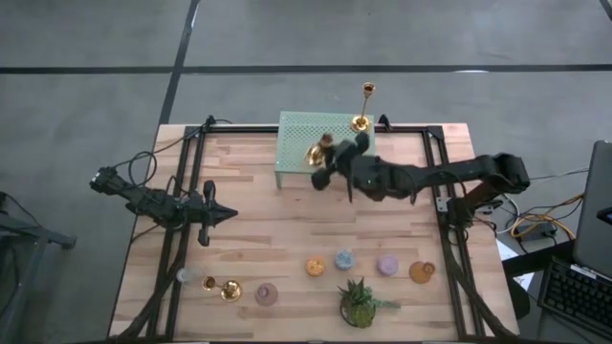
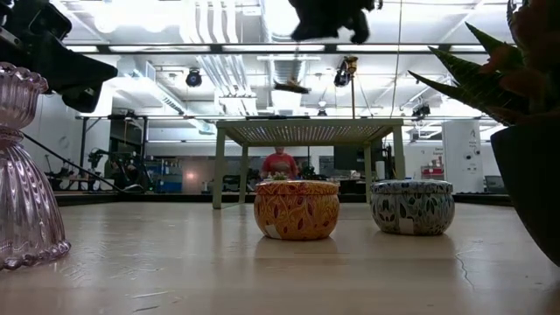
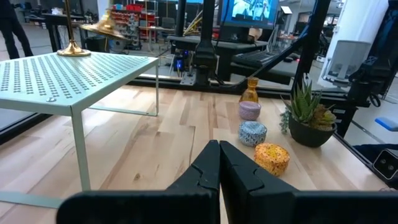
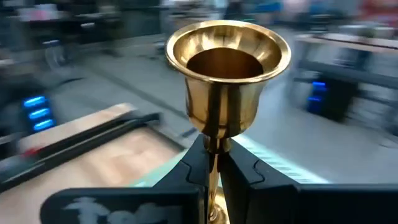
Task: Pick & Place candle stick holders
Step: Put the top gold candle holder on the shelf
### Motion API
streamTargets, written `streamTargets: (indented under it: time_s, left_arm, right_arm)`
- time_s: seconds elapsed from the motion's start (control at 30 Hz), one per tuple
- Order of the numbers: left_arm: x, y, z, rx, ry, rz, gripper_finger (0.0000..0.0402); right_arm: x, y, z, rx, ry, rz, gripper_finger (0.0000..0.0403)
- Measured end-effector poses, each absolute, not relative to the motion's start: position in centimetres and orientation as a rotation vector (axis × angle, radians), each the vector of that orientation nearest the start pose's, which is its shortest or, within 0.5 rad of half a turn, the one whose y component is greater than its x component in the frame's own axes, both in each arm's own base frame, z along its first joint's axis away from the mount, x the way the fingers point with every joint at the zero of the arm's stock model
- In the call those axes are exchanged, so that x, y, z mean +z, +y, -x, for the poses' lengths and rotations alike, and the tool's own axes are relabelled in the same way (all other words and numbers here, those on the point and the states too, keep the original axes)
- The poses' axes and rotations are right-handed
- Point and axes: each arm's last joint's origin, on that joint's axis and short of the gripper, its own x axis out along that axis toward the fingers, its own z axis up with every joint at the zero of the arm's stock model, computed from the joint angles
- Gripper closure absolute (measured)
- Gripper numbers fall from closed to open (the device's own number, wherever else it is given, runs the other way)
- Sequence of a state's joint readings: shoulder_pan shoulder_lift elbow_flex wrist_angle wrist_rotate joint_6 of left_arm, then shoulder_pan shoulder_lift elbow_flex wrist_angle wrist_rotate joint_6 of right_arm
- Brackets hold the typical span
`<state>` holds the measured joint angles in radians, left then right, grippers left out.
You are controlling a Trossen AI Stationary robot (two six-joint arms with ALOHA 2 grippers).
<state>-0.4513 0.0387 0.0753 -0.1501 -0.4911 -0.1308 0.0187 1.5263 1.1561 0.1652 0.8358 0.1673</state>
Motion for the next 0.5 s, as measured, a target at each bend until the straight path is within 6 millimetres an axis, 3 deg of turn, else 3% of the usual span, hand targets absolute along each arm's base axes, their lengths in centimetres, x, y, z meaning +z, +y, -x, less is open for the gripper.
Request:
streamTargets:
  time_s: [0.37,0.5]
  left_arm:
    - [17.2,-2.8,-8.8,0.047,0.099,0.079,0.0396]
    - [17.2,-2.8,-8.8,0.047,0.099,0.079,0.0396]
  right_arm:
    - [30.5,-8.6,-34.3,-1.066,0.100,-0.124,0.0390]
    - [30.6,-10.1,-34.1,-1.060,0.094,-0.149,0.0390]
